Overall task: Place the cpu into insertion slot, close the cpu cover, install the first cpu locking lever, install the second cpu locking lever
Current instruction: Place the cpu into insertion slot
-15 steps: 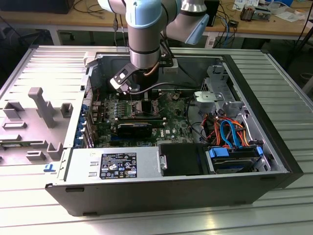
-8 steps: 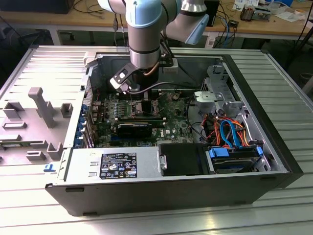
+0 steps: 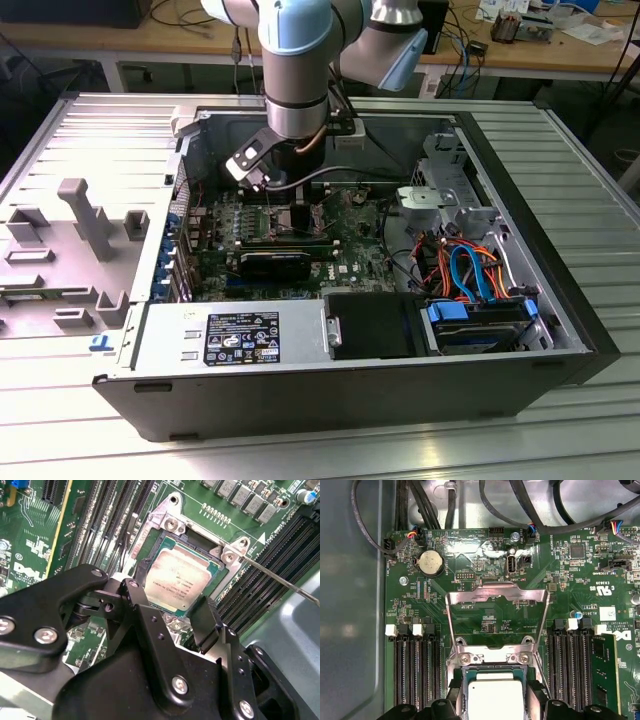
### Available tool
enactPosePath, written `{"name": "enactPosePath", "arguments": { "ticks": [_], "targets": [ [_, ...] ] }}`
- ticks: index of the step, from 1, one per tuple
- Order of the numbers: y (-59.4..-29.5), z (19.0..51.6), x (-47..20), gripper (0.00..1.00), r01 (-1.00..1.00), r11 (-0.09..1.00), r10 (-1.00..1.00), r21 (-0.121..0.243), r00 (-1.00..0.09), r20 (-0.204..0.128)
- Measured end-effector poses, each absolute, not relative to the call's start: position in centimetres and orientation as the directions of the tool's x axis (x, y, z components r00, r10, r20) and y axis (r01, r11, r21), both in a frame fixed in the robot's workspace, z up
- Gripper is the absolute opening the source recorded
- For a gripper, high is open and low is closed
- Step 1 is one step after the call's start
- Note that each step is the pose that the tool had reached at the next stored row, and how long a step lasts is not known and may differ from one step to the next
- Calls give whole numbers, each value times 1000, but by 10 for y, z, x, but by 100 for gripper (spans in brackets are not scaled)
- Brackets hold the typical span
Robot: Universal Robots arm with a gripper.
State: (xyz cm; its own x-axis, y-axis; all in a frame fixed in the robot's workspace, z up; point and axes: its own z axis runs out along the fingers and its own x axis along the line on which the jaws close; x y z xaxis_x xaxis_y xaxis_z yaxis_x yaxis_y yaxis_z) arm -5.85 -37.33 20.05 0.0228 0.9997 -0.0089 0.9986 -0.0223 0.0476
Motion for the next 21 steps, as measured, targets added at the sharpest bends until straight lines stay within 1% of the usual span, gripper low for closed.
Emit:
{"name": "enactPosePath", "arguments": {
  "ticks": [10, 14, 15, 16, 21],
  "targets": [
    [-373, 201, -60, 62, 999, -21, 1000, 48, 22, -9],
    [-373, 201, -59, 62, 999, -1, 1000, 48, 1, -9],
    [-373, 201, -58, 60, 999, 0, 1000, 47, 0, -9],
    [-373, 201, -58, 54, 999, 2, 1000, 47, -2, -9],
    [-373, 200, -58, 54, 999, 16, 1000, 48, -15, -9]
  ]
}}
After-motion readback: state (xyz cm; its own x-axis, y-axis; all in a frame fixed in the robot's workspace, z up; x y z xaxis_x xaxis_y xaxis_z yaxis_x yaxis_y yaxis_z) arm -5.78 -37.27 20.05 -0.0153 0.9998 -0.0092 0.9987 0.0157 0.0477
